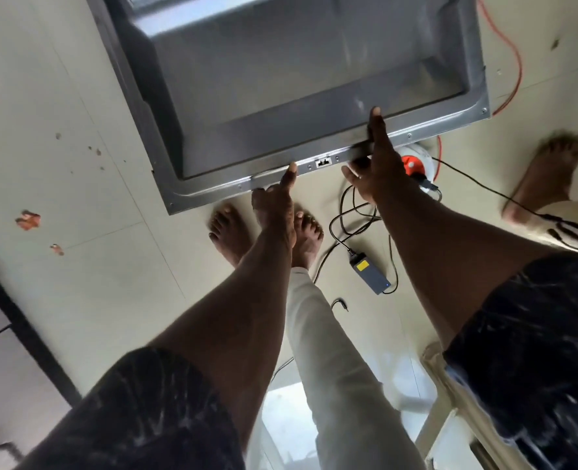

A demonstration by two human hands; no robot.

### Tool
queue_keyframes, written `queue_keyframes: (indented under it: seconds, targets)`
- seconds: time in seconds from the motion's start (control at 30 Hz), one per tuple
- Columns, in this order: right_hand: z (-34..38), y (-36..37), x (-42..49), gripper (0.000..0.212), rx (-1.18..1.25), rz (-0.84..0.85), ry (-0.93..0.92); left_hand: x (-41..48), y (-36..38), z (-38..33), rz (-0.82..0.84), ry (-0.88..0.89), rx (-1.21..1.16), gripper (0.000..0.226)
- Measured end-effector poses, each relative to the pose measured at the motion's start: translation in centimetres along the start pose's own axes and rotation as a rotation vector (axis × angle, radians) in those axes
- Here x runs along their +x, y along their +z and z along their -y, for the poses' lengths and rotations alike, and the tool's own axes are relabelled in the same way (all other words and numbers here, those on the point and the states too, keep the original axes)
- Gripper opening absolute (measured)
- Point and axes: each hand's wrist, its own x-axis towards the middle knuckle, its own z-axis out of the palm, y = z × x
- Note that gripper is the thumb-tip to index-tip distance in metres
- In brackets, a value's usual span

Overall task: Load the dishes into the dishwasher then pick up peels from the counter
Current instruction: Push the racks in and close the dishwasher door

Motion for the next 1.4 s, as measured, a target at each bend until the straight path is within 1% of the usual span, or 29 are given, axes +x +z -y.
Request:
queue_keyframes:
  seconds: [0.03,0.07,0.13,0.2,0.23,0.27,0.33,0.4,0.47,0.5,0.57,0.63,0.7,0.77,0.83,0.87,0.9,0.93,1.0,1.13,1.27,1.4]
  targets:
    - [0.7,0.2,-1.5,0.058,-0.033,-0.015,-0.018,-0.8,-0.4,-0.3,-0.011,0.003,0.011,0.076]
    - [1.3,0.3,-3.0,0.059,-0.07,-0.024,-0.032,-2.0,-1.1,-0.8,-0.048,-0.008,0.005,0.068]
    - [2.9,0.7,-6.4,0.058,-0.129,-0.045,-0.065,-5.3,-2.6,-2.0,-0.156,0.06,0.071,0.058]
    - [4.6,1.6,-10.0,0.052,-0.144,-0.083,-0.088,-8.2,-4.1,-3.7,-0.227,0.119,0.107,0.049]
    - [5.7,2.2,-12.1,0.052,-0.151,-0.087,-0.117,-9.8,-5.0,-4.7,-0.252,0.148,0.121,0.045]
    - [6.8,2.8,-14.4,0.058,-0.167,-0.087,-0.148,-11.8,-6.2,-5.8,-0.28,0.197,0.128,0.043]
    - [8.9,4.2,-18.2,0.071,-0.155,-0.095,-0.214,-14.6,-7.7,-7.5,-0.327,0.406,0.211,0.047]
    - [10.9,5.5,-21.8,0.078,-0.105,-0.138,-0.298,-17.0,-9.2,-9.6,-0.309,0.611,0.395,0.066]
    - [13.2,7.3,-24.8,0.086,-0.116,-0.187,-0.443,-18.8,-10.7,-12.4,-0.321,0.812,0.547,0.076]
    - [14.2,8.0,-25.9,0.091,-0.185,-0.195,-0.534,-19.2,-11.3,-13.7,-0.346,0.916,0.606,0.077]
    - [16.3,9.5,-28.9,0.105,-0.397,-0.187,-0.723,-19.8,-12.7,-16.5,-0.417,1.11,0.689,0.078]
    - [18.5,10.5,-31.2,0.105,-0.577,-0.137,-0.913,-19.8,-13.8,-19.5,-0.497,1.251,0.723,0.075]
    - [20.6,11.3,-31.9,0.104,-0.703,-0.117,-1.006,-19.8,-14.7,-22.6,-0.579,1.314,0.741,0.067]
    - [22.9,12.3,-32.8,0.101,-0.938,-0.203,-1.042,-19.7,-15.8,-25.5,-0.605,1.364,0.736,0.058]
    - [25.2,12.9,-33.7,0.087,-1.239,-0.313,-1.079,-19.5,-17.1,-28.0,-0.599,1.39,0.777,0.055]
    - [26.3,13.2,-34.2,0.073,-1.35,-0.346,-1.165,-19.4,-17.9,-29.1,-0.583,1.403,0.813,0.055]
    - [26.9,13.4,-34.7,0.058,-1.429,-0.342,-1.271,-19.3,-18.5,-29.5,-0.563,1.42,0.846,0.056]
    - [27.4,13.6,-34.8,0.047,-1.5,-0.33,-1.386,-19.3,-18.9,-29.8,-0.556,1.437,0.868,0.056]
    - [28.0,13.8,-34.3,0.044,-1.637,-0.321,-1.538,-19.5,-19.4,-29.8,-0.566,1.47,0.875,0.054]
    - [28.4,13.3,-33.3,0.055,-1.762,-0.259,-1.748,-19.8,-19.6,-30.5,-0.651,1.523,0.923,0.045]
    - [28.7,13.7,-33.0,0.054,-1.638,-0.263,-1.871,-19.4,-20.0,-31.6,-0.657,1.546,0.896,0.044]
    - [30.2,15.1,-33.3,0.055,-1.573,-0.244,-1.897,-19.5,-20.8,-34.2,-0.695,1.571,0.884,0.045]
